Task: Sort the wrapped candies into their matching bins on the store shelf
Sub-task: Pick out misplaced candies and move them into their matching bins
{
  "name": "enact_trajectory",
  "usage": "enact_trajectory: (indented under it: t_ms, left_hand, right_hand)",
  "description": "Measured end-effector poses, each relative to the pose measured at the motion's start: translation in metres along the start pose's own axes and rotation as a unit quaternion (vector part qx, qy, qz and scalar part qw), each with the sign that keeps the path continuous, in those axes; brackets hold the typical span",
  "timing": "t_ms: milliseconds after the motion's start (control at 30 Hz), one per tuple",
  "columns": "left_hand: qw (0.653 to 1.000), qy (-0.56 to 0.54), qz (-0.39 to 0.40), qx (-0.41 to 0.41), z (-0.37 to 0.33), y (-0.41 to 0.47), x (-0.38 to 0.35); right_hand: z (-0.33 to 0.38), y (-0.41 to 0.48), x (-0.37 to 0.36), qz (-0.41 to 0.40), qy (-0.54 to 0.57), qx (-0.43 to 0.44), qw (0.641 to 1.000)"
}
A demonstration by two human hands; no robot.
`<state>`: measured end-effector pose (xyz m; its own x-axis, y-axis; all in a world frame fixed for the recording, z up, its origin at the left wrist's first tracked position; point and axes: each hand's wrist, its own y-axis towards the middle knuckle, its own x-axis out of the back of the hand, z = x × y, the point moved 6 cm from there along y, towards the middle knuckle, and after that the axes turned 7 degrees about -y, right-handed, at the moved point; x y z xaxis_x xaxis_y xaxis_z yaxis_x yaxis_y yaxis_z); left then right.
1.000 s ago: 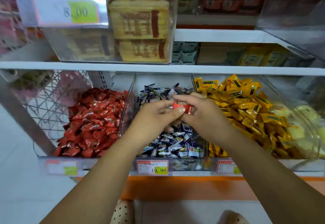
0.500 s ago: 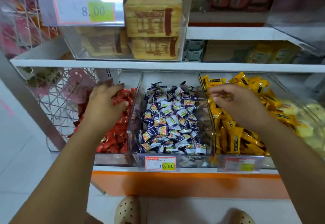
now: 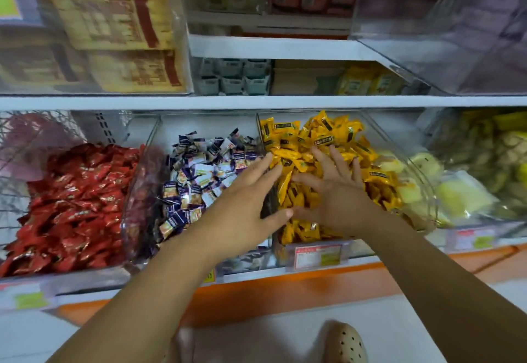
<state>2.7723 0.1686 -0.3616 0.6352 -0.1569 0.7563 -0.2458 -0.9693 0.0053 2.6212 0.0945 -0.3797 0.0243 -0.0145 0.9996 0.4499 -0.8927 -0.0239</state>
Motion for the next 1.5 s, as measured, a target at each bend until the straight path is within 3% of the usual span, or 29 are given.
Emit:
enact_trajectory:
  t_ms: [133, 367, 467, 600, 833, 967, 1133, 1233, 1367, 1500]
  left_hand:
    - [1.000, 0.021, 0.014, 0.017, 0.008, 0.006, -0.001]
    - [1.000, 0.020, 0.022, 0.009, 0.014, 0.006, 0.007]
    - [1.000, 0.019, 0.020, -0.004, 0.017, 0.007, 0.008]
    - [0.999, 0.023, 0.025, 0.009, 0.013, 0.007, 0.008]
    - [0.999, 0.022, 0.023, 0.016, 0.012, 0.008, 0.008]
    - [1.000, 0.014, 0.019, 0.017, 0.012, 0.006, 0.009]
    - [1.000, -0.014, 0.002, 0.013, 0.011, 0.007, 0.012]
    - [0.997, -0.031, -0.068, 0.004, 0.005, 0.010, 0.019]
    - [0.987, -0.017, -0.157, -0.032, -0.014, 0.016, 0.020]
    - [0.972, -0.085, -0.220, -0.021, -0.020, 0.019, 0.017]
  right_hand:
    - [-0.028, 0.012, 0.009, -0.090, 0.030, -0.052, 0.994]
    - [-0.062, 0.026, 0.020, -0.093, 0.032, -0.116, 0.988]
    - [-0.050, 0.021, 0.031, -0.093, 0.021, -0.070, 0.993]
    - [-0.028, 0.009, 0.041, -0.152, 0.035, 0.014, 0.988]
    - [-0.027, 0.022, 0.004, -0.071, -0.041, -0.070, 0.994]
    - [-0.023, 0.025, 0.006, -0.088, -0.033, -0.090, 0.992]
    - [-0.032, 0.020, 0.021, -0.126, 0.084, -0.087, 0.985]
    - [-0.040, 0.007, 0.042, -0.140, 0.171, -0.046, 0.974]
    - [-0.018, -0.013, 0.059, -0.149, 0.299, 0.035, 0.942]
    - [-0.001, -0.016, 0.054, -0.112, 0.421, 0.036, 0.899]
